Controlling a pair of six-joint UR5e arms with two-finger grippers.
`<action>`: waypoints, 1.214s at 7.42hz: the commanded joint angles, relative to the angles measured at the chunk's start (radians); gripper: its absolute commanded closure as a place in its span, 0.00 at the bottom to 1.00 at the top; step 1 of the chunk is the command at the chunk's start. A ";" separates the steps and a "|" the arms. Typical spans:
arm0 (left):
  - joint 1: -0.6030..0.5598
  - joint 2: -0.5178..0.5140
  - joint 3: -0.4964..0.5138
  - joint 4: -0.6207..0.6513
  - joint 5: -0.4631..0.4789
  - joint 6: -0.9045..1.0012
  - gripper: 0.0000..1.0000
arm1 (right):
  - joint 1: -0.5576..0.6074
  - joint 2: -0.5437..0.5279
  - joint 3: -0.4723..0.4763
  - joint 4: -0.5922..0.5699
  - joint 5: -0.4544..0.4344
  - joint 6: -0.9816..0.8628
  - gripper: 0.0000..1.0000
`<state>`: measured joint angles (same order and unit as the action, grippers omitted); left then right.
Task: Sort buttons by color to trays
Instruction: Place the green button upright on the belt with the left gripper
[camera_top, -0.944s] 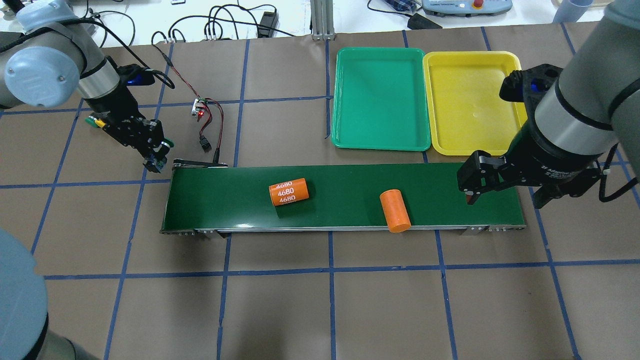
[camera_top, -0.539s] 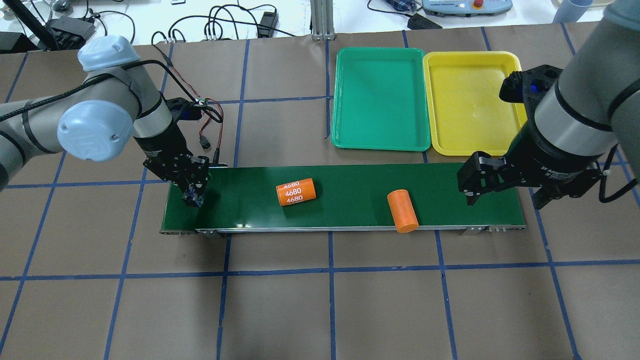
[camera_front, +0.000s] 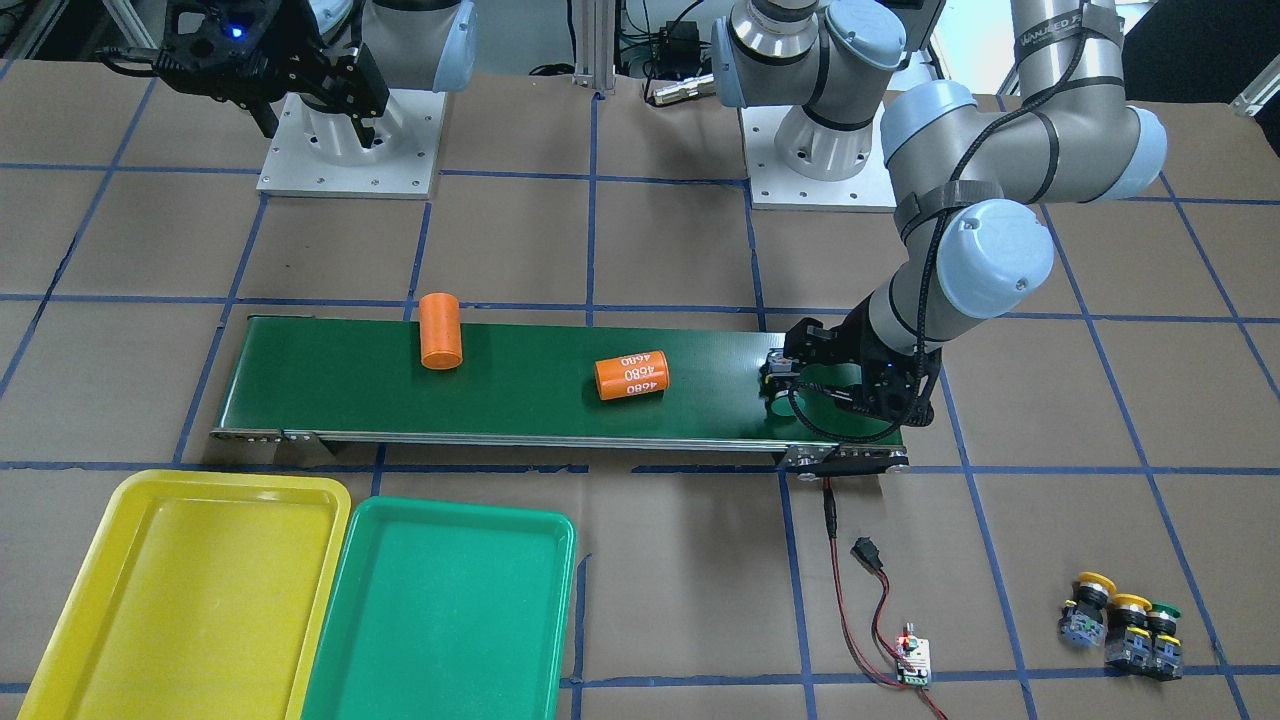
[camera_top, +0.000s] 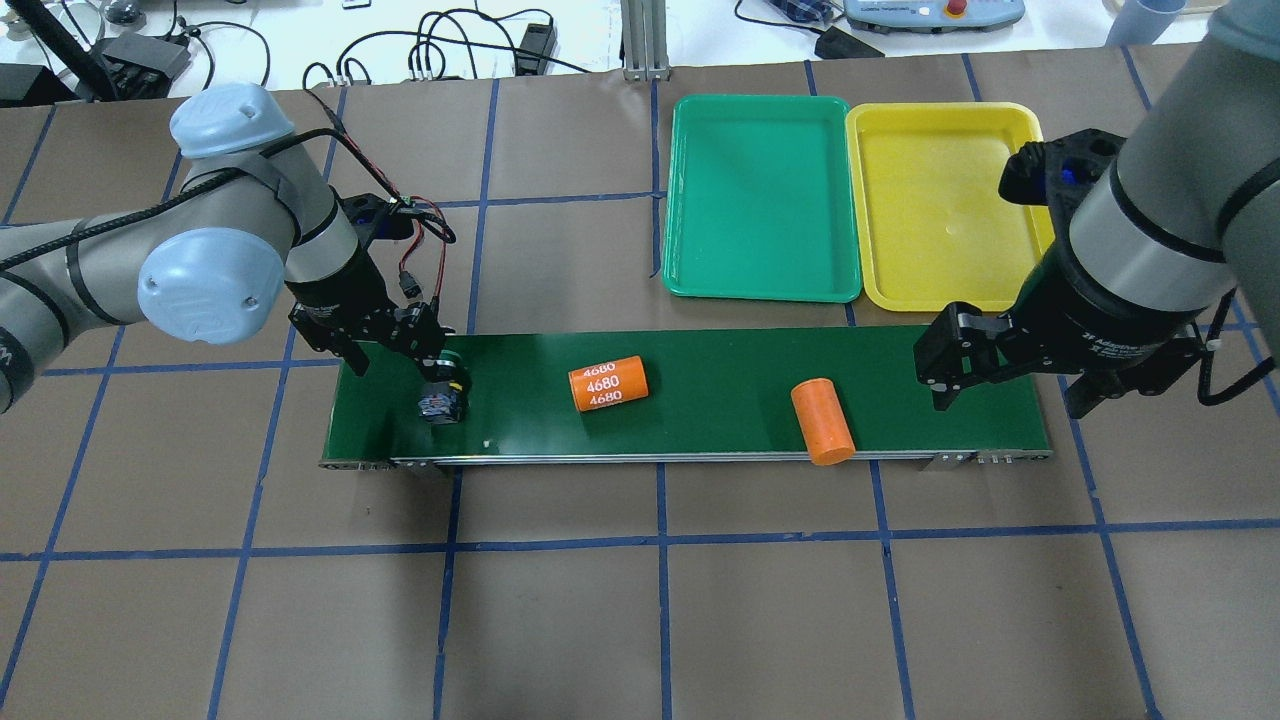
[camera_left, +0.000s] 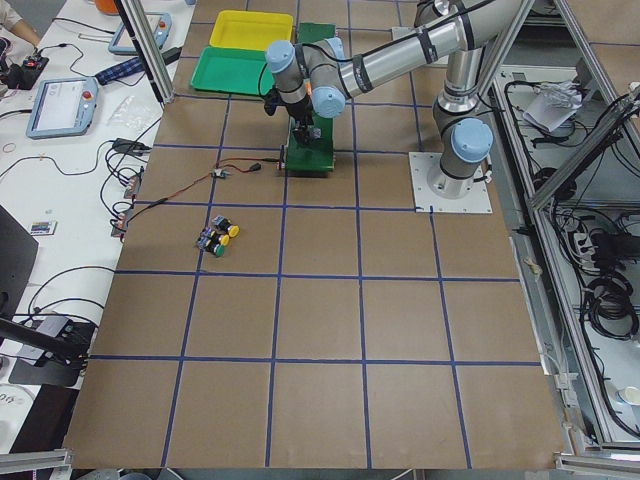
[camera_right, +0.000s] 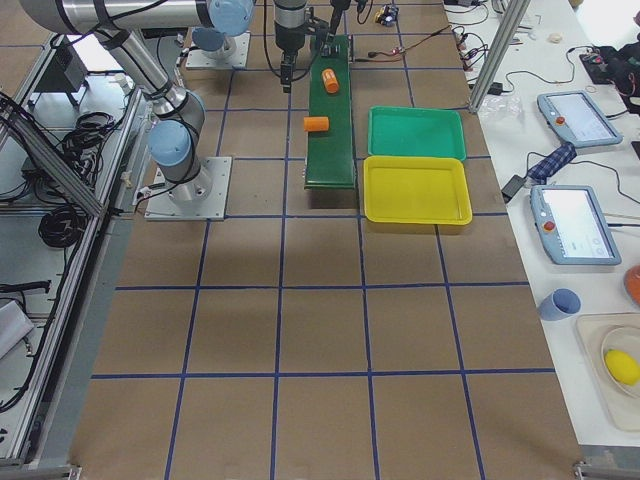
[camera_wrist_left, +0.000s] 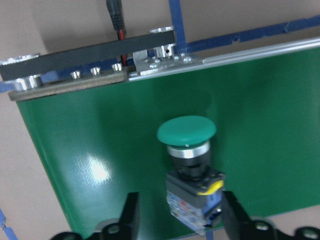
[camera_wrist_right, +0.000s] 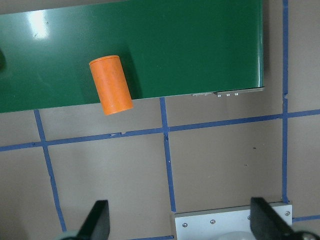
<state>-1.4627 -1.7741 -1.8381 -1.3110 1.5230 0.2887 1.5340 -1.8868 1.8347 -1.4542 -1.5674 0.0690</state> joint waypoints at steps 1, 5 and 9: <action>0.088 -0.040 0.159 -0.060 0.005 0.020 0.00 | 0.000 0.000 0.000 0.000 0.001 0.000 0.00; 0.236 -0.319 0.419 -0.015 0.008 0.390 0.00 | 0.000 0.000 0.000 0.000 0.001 0.000 0.00; 0.272 -0.522 0.561 0.174 0.008 0.763 0.00 | 0.000 0.002 0.006 0.000 0.003 0.000 0.00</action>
<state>-1.1970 -2.2345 -1.3266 -1.1726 1.5309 0.9650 1.5339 -1.8852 1.8368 -1.4542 -1.5653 0.0690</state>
